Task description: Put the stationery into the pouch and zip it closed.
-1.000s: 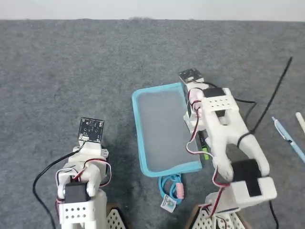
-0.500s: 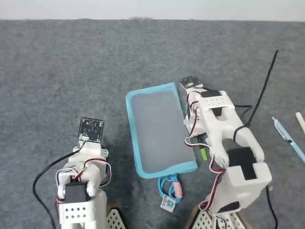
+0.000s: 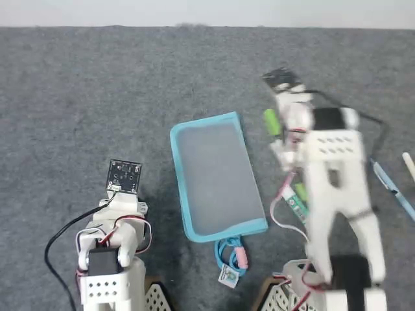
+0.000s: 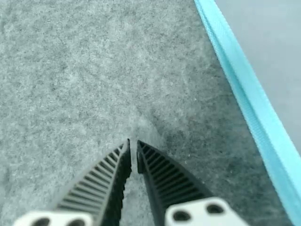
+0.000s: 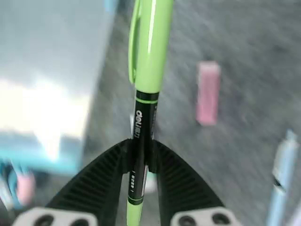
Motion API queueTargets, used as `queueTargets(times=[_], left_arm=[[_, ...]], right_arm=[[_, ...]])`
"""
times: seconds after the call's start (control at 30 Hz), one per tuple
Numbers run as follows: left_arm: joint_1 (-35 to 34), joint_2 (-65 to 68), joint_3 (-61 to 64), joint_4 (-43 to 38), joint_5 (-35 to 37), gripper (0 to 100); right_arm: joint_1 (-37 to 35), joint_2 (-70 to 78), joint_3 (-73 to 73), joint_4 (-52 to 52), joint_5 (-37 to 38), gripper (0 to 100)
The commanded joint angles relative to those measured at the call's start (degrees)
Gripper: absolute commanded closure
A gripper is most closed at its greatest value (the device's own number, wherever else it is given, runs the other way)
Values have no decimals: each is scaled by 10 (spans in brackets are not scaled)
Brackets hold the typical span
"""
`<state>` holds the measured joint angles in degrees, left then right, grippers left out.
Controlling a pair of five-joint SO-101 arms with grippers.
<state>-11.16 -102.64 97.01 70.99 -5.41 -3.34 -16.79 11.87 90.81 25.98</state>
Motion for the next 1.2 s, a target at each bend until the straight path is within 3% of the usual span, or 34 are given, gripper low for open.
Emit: queueTargets(times=[0.0, 0.17, 0.33, 0.73, 0.97, 1.17], left_arm=[[-4, 3, -3, 3, -7, 981], [-4, 3, -3, 3, -7, 981], [-4, 3, -3, 3, -7, 981], [-4, 3, -3, 3, -7, 981], [-4, 3, -3, 3, -7, 981], [-4, 3, -3, 3, -7, 981]], right_arm=[[123, -48, -31, 41, 148, 991], [304, 23, 15, -74, 304, 990], [376, 135, 32, -160, 417, 990], [403, 279, 32, -299, 419, 987], [427, 281, 16, -301, 419, 857], [426, 276, 4, -268, 419, 853]])
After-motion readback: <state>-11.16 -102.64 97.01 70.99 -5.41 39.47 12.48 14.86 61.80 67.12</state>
